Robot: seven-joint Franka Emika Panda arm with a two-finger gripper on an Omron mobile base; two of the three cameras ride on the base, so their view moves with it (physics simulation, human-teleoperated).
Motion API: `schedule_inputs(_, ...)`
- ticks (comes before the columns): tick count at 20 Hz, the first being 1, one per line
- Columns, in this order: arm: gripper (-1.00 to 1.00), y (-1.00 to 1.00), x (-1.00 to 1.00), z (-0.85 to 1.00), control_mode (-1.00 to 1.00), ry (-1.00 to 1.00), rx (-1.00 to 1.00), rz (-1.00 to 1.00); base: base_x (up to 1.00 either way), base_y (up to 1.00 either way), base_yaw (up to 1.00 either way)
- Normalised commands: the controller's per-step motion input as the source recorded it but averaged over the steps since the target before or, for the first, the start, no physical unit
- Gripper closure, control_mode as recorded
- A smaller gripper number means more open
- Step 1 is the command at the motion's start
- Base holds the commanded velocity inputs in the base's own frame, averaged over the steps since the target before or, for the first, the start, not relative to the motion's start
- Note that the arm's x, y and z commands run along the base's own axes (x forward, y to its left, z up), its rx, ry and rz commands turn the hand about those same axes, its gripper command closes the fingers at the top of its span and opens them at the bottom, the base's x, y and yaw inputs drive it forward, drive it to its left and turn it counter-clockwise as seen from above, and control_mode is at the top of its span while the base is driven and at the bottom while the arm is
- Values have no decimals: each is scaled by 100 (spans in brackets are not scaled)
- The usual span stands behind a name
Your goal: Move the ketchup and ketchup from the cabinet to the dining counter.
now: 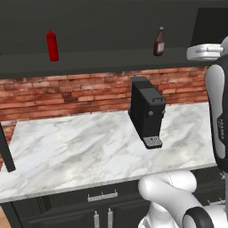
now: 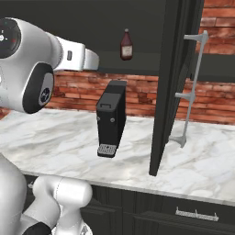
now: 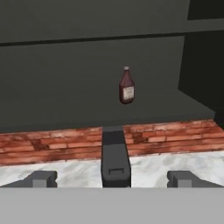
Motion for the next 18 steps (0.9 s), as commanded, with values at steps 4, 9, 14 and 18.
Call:
schedule_inputs(4,-100,-25,44,0,-100,4,0,0,0,0,0)
schedule_inputs(9,-100,-11,57,0,-100,0,0,0,0,0,0)
schedule_inputs(14,-100,-2,62,0,-100,0,0,0,0,0,0)
schedule_inputs(18,-100,-1,59,0,-100,0,0,0,0,0,0)
